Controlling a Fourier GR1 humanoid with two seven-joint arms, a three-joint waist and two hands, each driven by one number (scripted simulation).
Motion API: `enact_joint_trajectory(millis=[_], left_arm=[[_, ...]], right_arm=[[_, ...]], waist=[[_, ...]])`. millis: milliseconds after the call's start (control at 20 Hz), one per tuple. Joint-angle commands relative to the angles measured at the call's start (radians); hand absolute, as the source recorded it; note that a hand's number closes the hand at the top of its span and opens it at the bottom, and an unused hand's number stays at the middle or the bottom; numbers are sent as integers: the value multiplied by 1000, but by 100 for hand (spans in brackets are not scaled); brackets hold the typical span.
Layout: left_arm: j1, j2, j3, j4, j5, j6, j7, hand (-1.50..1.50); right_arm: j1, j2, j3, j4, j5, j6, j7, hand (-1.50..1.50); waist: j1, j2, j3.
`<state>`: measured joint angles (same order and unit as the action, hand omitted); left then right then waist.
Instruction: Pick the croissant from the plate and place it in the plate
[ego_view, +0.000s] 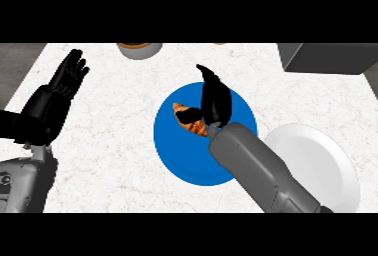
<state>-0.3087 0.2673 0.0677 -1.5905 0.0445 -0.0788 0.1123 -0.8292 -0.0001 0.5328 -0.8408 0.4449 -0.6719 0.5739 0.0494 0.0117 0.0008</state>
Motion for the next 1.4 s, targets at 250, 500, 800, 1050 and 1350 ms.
enact_joint_trajectory(millis=[250,500,800,1050,1350], left_arm=[[-14,27,28,-11,13,-20,33,0],[-12,27,57,45,1,-10,-4,0],[91,20,59,-64,20,-27,11,0],[77,-6,51,21,-20,-12,-59,0],[65,-11,56,-4,-12,-13,-22,0]], right_arm=[[-2,0,-51,-56,-248,-219,-226,-150],[26,-23,-158,-146,-273,-187,-261,-150],[307,-111,-171,-440,-297,-184,-325,-150],[528,-251,-228,-642,-391,-42,-430,-150],[748,-391,-291,-872,-436,74,-434,-150]], waist=[[-14,-5,0],[-54,-12,-1],[-62,-18,-1],[-65,-14,-1],[-61,-15,-1]])
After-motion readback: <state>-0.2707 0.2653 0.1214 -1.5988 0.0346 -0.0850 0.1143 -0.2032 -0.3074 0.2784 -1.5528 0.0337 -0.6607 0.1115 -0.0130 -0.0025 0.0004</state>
